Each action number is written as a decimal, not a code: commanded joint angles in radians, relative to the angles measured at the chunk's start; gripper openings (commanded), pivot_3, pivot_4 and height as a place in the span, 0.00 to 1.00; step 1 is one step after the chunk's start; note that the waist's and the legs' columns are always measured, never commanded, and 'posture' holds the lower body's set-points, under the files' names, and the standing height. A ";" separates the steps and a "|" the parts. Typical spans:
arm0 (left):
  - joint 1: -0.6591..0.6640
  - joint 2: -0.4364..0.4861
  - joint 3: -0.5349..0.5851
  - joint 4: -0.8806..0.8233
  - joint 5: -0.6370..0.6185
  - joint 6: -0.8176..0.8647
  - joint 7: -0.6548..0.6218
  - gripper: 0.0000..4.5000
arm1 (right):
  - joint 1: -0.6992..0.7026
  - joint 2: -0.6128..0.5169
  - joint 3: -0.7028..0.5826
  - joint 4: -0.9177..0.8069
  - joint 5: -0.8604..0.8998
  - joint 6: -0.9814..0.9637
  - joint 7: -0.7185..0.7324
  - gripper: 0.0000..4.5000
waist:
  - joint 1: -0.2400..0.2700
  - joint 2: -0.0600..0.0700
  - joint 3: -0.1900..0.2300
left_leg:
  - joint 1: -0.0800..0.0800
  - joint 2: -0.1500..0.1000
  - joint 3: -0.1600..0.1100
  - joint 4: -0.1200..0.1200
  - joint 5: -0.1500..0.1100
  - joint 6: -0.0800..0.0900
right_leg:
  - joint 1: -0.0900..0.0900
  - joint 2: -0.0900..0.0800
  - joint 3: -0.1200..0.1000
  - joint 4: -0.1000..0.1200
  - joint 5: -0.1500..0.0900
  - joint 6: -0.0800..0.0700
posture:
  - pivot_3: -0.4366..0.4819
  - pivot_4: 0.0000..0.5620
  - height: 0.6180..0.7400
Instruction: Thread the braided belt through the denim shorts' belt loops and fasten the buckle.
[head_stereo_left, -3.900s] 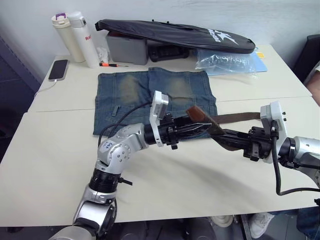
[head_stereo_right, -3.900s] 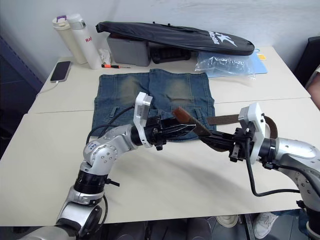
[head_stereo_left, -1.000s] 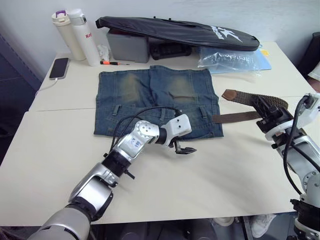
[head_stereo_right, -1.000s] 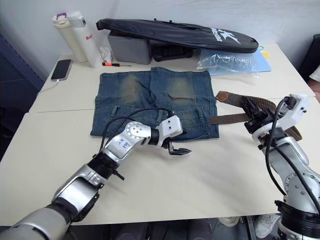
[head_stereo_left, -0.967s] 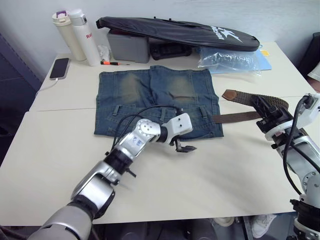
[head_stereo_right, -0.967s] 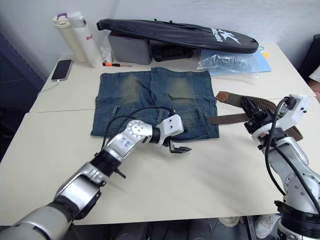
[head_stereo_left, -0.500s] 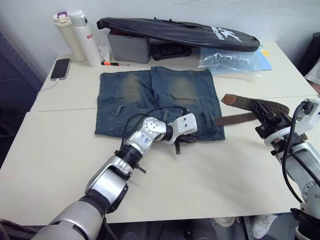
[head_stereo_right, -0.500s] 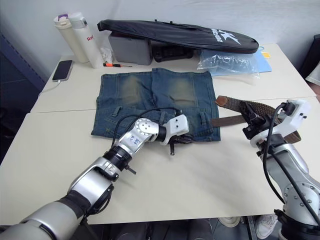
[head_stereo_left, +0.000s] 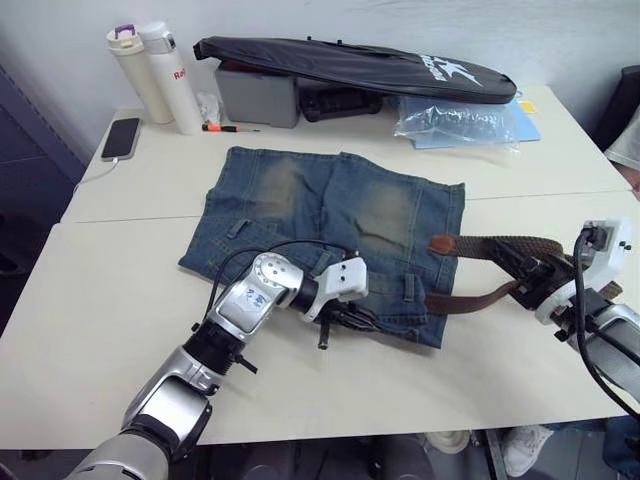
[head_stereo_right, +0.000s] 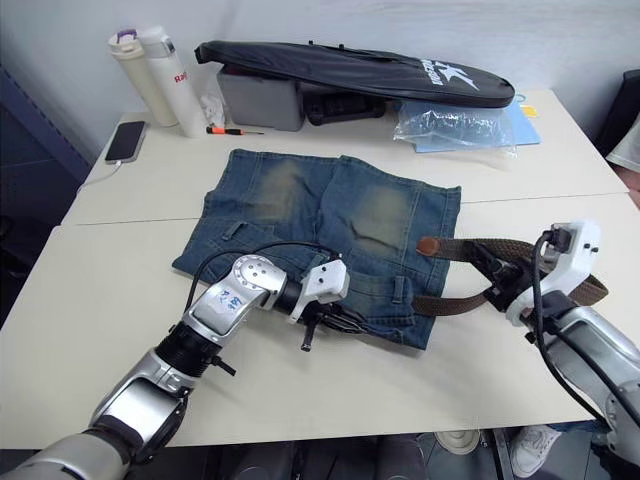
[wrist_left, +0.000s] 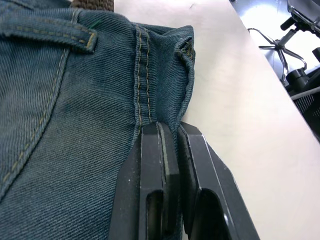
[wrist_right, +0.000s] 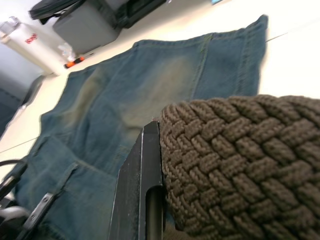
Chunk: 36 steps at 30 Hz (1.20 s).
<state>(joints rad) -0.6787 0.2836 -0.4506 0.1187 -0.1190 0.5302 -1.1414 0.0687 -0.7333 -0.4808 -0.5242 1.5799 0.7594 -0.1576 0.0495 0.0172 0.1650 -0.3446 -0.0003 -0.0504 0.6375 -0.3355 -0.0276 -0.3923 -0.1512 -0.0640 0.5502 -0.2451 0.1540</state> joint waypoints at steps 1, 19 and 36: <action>-0.005 -0.003 0.069 -0.087 -0.092 0.111 0.007 0.25 | 0.042 -0.037 -0.038 -0.068 0.102 0.013 0.013 0.00 | -0.002 -0.001 0.000 | 0.000 0.000 0.000 0.000 0.000 0.000 | 0.000 0.000 0.000 0.000 0.000 0.000 | 0.48 0.27 1.00; -0.019 0.245 0.296 -0.309 -0.340 0.403 0.025 0.99 | 0.054 -0.114 0.039 0.040 0.164 0.031 0.002 0.00 | -0.024 -0.002 0.001 | 0.001 0.000 0.000 0.001 0.000 0.001 | 0.000 0.000 0.001 0.002 -0.002 -0.005 | 0.48 0.27 1.00; 0.075 0.328 0.339 -0.398 -0.377 0.380 0.124 0.99 | -0.105 -0.022 0.211 0.225 0.079 0.104 0.069 0.00 | -0.025 -0.002 0.001 | 0.002 0.001 0.001 0.001 0.000 0.001 | 0.000 0.001 0.002 0.002 0.000 -0.004 | 0.48 0.27 1.00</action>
<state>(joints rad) -0.6083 0.6067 -0.1293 -0.2356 -0.4720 0.9165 -1.0264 -0.0102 -0.7674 -0.2783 -0.3020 1.6819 0.8589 -0.1115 0.0245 0.0148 0.1658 -0.3417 0.0003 -0.0490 0.6381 -0.3352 -0.0271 -0.3923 -0.1504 -0.0613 0.5527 -0.2455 0.1502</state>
